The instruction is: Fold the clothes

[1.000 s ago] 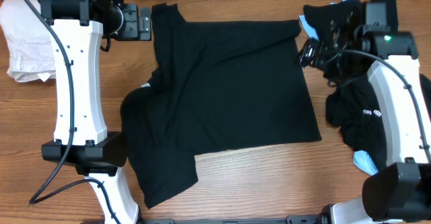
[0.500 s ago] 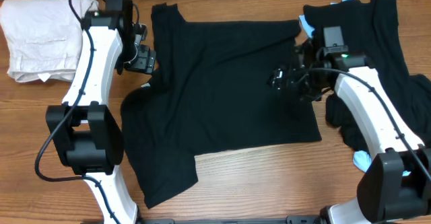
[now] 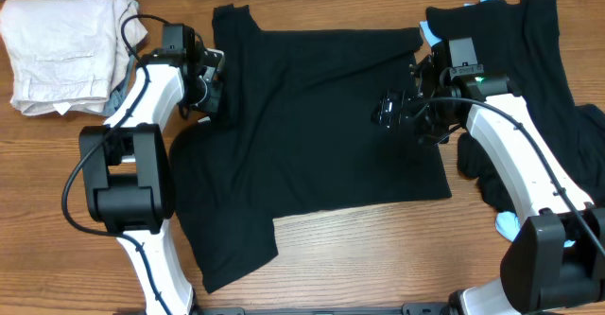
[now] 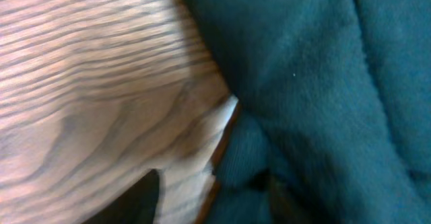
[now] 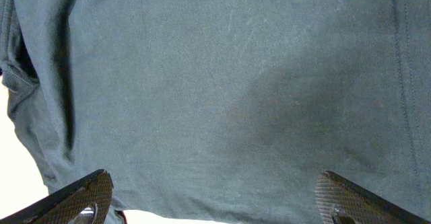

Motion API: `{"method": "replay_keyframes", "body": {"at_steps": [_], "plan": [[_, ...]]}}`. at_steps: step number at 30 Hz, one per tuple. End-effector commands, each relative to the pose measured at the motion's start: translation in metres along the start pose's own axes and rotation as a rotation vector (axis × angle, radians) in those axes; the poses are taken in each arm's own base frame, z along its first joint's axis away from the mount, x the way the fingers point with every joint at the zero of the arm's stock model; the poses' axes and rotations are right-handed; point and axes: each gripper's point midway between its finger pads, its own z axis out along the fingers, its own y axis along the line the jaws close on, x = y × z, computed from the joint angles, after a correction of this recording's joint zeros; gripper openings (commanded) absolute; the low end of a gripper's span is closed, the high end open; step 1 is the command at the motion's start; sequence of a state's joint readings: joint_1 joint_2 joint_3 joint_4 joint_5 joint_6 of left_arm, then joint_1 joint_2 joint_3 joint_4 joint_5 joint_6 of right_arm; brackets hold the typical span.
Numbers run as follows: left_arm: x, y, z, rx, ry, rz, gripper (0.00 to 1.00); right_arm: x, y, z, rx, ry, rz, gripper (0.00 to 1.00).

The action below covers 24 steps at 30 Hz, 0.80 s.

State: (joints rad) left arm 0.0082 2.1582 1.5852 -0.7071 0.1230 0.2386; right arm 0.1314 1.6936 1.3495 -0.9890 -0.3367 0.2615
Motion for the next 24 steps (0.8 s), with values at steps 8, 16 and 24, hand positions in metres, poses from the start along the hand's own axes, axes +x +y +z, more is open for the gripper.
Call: {"method": "replay_keyframes", "body": {"at_steps": [8,16,24], "plan": [[0.001,-0.01,0.023,0.063,-0.005,-0.017,0.22,0.001,0.0,-0.001,-0.001,0.001,-0.002,1.0],[0.007,0.053,0.003,-0.219,0.042,-0.251,0.04,0.005,-0.002,-0.001,0.005,0.02,0.006,1.0],[-0.002,0.147,-0.053,-0.536,-0.005,-0.347,0.1,0.007,-0.002,-0.001,0.003,0.025,0.011,1.0]]}}
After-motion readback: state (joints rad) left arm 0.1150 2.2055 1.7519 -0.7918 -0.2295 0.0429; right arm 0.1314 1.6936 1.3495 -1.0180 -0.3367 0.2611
